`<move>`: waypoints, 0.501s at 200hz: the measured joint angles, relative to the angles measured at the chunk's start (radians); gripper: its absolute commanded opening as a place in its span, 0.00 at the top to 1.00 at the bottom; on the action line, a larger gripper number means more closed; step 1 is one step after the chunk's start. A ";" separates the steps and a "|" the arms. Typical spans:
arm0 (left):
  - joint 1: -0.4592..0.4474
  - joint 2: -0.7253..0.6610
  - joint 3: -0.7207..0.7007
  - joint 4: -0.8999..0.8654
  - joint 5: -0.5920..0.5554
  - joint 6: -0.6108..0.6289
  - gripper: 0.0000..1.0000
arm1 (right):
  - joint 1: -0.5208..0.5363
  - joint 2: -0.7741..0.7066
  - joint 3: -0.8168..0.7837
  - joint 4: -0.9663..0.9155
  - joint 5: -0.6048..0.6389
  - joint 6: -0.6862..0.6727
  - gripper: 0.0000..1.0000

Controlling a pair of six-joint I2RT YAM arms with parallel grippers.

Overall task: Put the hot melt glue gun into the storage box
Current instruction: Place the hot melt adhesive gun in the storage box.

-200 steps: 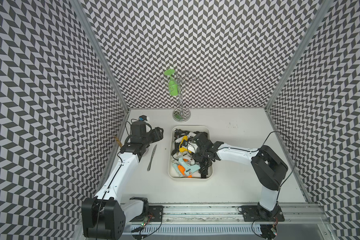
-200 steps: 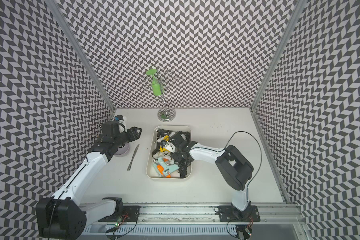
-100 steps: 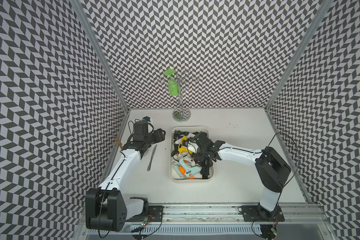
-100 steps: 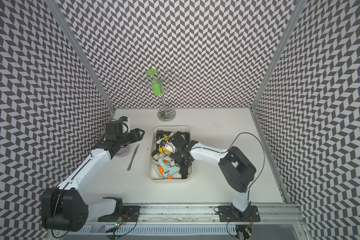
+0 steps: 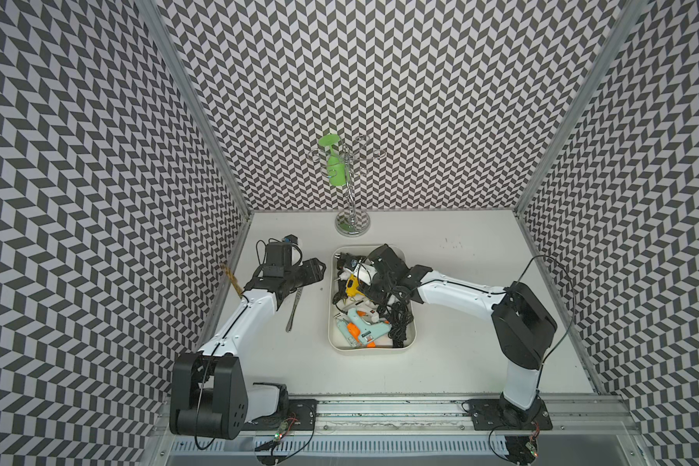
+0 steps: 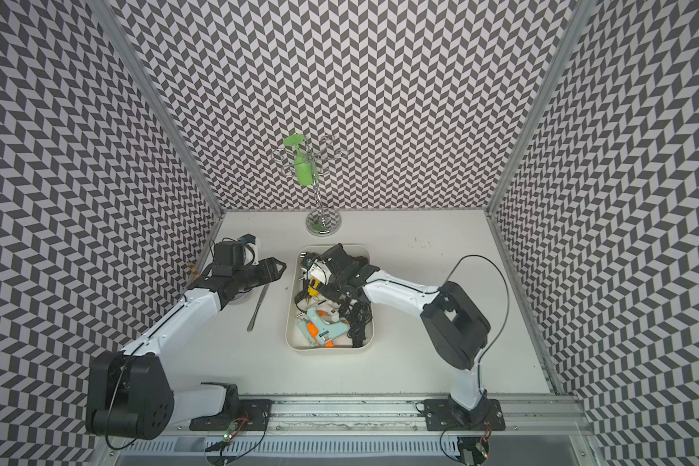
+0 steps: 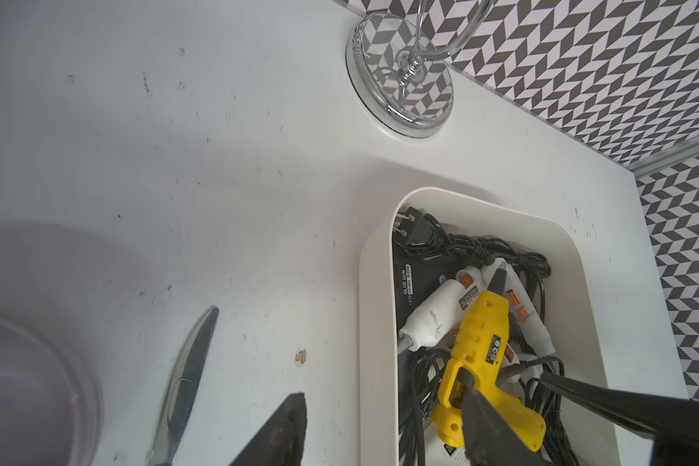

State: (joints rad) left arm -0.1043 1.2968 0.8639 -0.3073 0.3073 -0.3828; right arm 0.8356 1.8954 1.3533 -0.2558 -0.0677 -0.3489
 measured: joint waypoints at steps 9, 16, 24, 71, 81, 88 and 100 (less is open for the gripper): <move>-0.006 0.000 0.000 0.001 0.002 0.000 0.35 | 0.000 0.012 0.000 0.000 -0.002 0.011 0.54; -0.013 0.000 0.000 0.001 0.004 0.000 0.35 | 0.000 0.023 0.000 0.001 -0.008 0.019 0.55; -0.022 0.000 0.000 0.001 0.004 0.000 0.35 | -0.001 0.034 0.000 0.000 -0.018 0.032 0.59; -0.072 0.026 0.000 0.001 0.004 0.002 0.35 | -0.023 0.076 0.028 0.005 -0.137 0.107 0.85; -0.072 0.031 0.000 0.001 0.004 0.004 0.35 | -0.023 0.077 0.026 0.010 -0.155 0.119 0.85; -0.072 0.031 -0.002 0.001 0.003 0.005 0.35 | -0.023 0.077 0.022 0.016 -0.167 0.127 0.84; -0.072 0.031 -0.002 0.002 0.002 0.006 0.35 | -0.022 0.077 0.011 0.018 -0.185 0.142 0.74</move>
State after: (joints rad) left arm -0.1761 1.3281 0.8619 -0.3058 0.3092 -0.3767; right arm 0.8139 1.9728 1.3643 -0.2375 -0.2531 -0.2070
